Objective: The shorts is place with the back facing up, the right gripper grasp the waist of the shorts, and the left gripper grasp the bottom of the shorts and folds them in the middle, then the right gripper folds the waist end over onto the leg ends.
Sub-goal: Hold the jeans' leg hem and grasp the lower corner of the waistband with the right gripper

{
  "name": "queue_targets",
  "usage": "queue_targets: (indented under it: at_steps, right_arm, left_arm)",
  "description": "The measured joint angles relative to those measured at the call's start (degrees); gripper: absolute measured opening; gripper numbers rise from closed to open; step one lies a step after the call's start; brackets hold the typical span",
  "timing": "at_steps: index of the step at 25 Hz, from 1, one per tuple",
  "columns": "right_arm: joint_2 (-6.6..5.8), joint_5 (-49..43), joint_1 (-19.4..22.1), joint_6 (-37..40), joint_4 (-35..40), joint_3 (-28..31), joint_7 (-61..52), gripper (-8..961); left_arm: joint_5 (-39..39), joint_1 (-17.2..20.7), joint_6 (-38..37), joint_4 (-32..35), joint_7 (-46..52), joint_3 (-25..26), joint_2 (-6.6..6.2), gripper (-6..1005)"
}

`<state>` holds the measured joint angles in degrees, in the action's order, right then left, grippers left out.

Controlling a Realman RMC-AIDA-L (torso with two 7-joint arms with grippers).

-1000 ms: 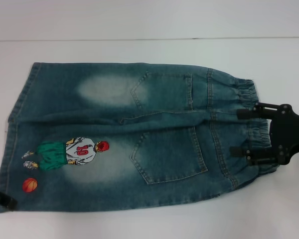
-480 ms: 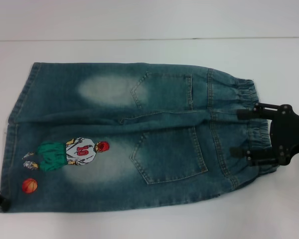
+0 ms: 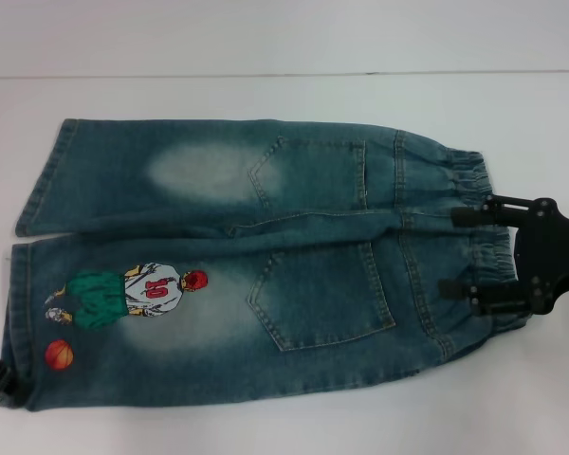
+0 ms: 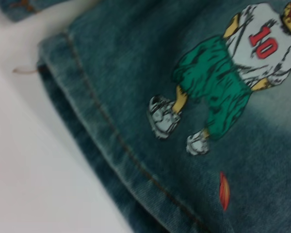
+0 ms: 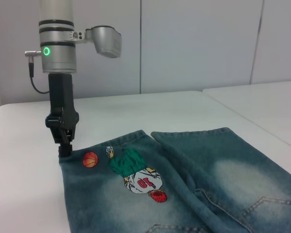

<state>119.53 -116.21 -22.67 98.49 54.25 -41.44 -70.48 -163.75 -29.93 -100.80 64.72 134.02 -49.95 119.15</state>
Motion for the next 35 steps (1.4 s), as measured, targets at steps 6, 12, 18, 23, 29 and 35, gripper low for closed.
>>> queue_targets:
  at_steps: [6,12,18,23,29,35]
  right_arm:
    - [-0.03,0.02,0.1,0.75,0.0,2.37,-0.02,912]
    - [-0.2,-0.11,1.01,1.13,0.91,5.63,-1.68,912]
    - [-0.53,-6.14,2.12,1.96,9.76,5.9,-12.05,912]
    - [-0.85,-16.18,0.56,6.65,19.14,5.67,-22.24,912]
    - [-1.4,-27.38,-3.32,10.17,24.38,5.51,-30.35,912]
    - [-0.59,-38.59,-7.17,11.05,23.38,3.91,-34.16,912]
  left_arm:
    - [1.13,-0.67,0.57,3.88,-0.16,2.54,1.33,34]
    - [3.28,-1.73,2.69,4.74,-1.12,4.07,2.29,34]
    - [3.05,-2.3,7.22,4.26,-2.04,3.5,2.88,34]
    - [2.97,-2.32,8.02,3.37,-1.96,3.74,2.13,35]
    - [2.86,-2.33,8.08,2.87,-2.09,3.31,1.99,35]
    - [2.86,-1.9,7.74,2.79,-2.11,2.66,2.04,35]
